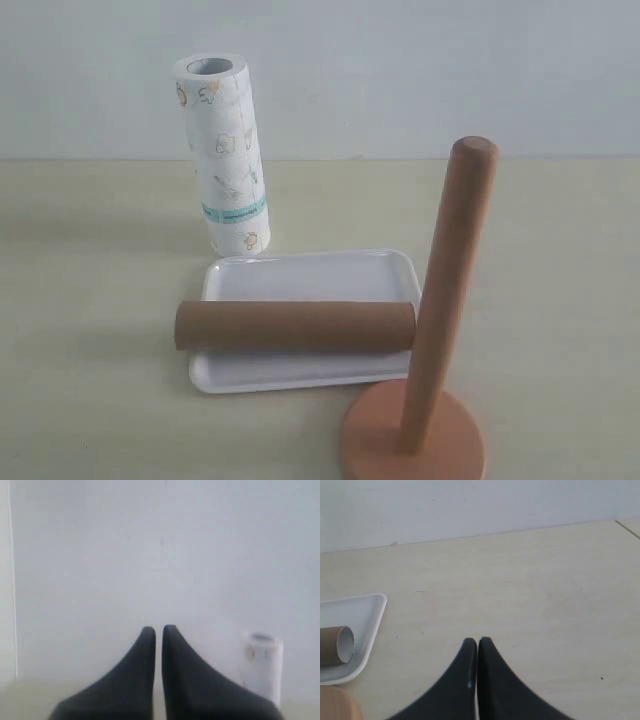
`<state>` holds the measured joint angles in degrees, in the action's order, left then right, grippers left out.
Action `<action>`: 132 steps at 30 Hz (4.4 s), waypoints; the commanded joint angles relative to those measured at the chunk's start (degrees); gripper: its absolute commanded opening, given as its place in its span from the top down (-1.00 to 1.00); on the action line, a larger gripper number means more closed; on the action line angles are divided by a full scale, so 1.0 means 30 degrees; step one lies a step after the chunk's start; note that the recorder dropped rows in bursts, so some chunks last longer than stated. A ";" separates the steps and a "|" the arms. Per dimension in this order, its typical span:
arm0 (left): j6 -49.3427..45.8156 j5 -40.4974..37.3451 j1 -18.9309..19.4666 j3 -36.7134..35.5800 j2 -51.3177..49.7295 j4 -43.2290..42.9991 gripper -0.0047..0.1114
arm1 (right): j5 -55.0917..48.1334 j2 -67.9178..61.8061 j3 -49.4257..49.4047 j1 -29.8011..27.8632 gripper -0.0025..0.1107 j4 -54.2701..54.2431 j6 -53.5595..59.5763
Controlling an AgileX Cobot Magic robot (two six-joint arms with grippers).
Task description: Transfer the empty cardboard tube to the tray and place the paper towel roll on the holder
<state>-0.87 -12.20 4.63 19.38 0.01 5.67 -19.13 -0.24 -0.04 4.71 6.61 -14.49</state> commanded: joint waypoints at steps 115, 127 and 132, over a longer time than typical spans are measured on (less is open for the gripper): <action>0.7786 2.3561 -0.4677 1.6457 -4.2706 -1.4668 -0.60 | 0.0057 0.0079 0.0012 -0.0056 0.96 0.0074 0.0086; 0.8569 2.3491 -0.4677 1.6457 -4.2738 -1.4748 0.54 | 0.0057 0.0079 0.0012 -0.0056 0.96 0.0074 0.0086; 1.0008 2.2604 -0.4634 1.6457 -4.0502 -1.4833 0.85 | 0.0057 0.0079 0.0012 -0.0056 0.96 0.0074 0.0086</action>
<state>27.85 54.33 -9.11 68.58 -125.17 -37.40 -19.13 -0.24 -0.04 4.71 6.61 -14.26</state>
